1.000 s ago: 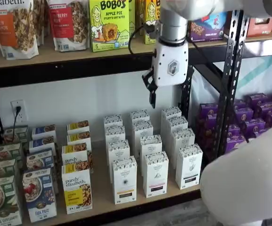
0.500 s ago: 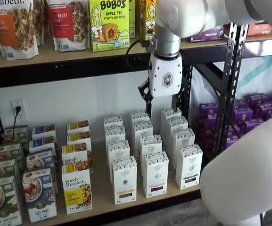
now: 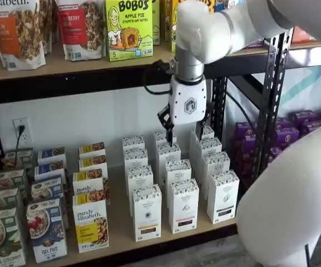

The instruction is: Pick up the white box with a yellow strip in the middle, on the bottom shelf, the fourth box from the left

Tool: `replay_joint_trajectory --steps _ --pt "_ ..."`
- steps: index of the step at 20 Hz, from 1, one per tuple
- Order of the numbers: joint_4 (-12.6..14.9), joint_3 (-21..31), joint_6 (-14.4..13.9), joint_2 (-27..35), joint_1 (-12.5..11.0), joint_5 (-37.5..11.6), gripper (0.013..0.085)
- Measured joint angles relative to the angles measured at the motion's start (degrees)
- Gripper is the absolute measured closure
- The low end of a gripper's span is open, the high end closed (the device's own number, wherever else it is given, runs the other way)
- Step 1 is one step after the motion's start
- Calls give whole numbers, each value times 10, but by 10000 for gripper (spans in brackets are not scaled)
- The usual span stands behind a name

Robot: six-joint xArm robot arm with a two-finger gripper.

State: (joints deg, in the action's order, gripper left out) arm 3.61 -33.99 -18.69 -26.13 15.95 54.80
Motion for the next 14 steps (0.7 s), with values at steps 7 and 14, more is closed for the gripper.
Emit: replay_joint_trajectory --steps 7,14 --pt "-26 2 12 50 3 -57 130" --pt "-8 -1 -10 98 12 -108 130"
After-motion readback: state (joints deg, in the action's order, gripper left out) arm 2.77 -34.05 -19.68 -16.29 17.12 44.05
